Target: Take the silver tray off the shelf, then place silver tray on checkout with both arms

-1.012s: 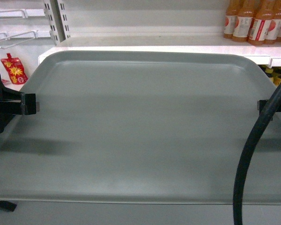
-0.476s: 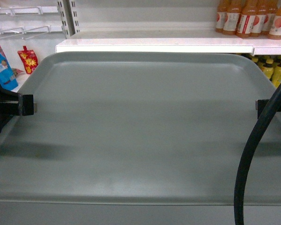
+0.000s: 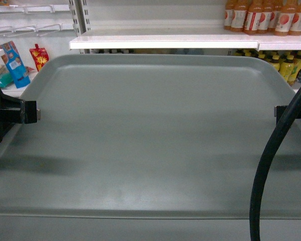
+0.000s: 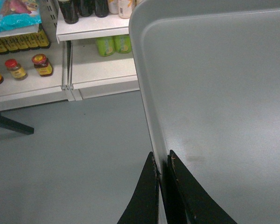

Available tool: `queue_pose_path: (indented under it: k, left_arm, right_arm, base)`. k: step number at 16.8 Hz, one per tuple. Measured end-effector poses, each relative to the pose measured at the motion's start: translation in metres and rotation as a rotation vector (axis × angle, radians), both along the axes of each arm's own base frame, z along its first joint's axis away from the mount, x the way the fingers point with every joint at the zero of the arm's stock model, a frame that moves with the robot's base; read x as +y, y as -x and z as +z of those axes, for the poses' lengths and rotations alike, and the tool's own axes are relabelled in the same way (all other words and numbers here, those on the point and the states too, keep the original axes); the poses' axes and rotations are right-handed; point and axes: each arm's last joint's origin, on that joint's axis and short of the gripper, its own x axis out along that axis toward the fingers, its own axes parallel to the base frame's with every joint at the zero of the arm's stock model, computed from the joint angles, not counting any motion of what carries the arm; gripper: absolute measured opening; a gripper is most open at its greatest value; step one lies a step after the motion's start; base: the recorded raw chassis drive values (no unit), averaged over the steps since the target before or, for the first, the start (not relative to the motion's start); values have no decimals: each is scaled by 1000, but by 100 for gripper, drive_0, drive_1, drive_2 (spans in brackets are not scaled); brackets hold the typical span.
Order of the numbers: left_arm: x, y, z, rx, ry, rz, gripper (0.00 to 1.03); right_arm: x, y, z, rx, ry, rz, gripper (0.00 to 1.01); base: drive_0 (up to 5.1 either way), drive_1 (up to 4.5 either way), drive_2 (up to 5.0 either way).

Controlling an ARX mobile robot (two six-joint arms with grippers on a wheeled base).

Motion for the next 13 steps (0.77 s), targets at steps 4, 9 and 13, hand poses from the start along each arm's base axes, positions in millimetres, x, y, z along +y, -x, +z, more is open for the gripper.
queue_pose_path:
  k: [4, 9, 13]
  left_arm:
    - [0, 0, 0, 1, -1, 1, 4]
    - [0, 0, 0, 0, 0, -1, 4]
    - [0, 0, 0, -4, 0, 0, 4]
  right_arm:
    - [0, 0, 0, 2, 1, 1, 3]
    - [0, 0, -1, 7, 2, 0, 3]
    - [0, 0, 0, -4, -1, 0, 3]
  base:
    - [15, -412, 443]
    - [12, -417, 440]
    - [3, -426, 432]
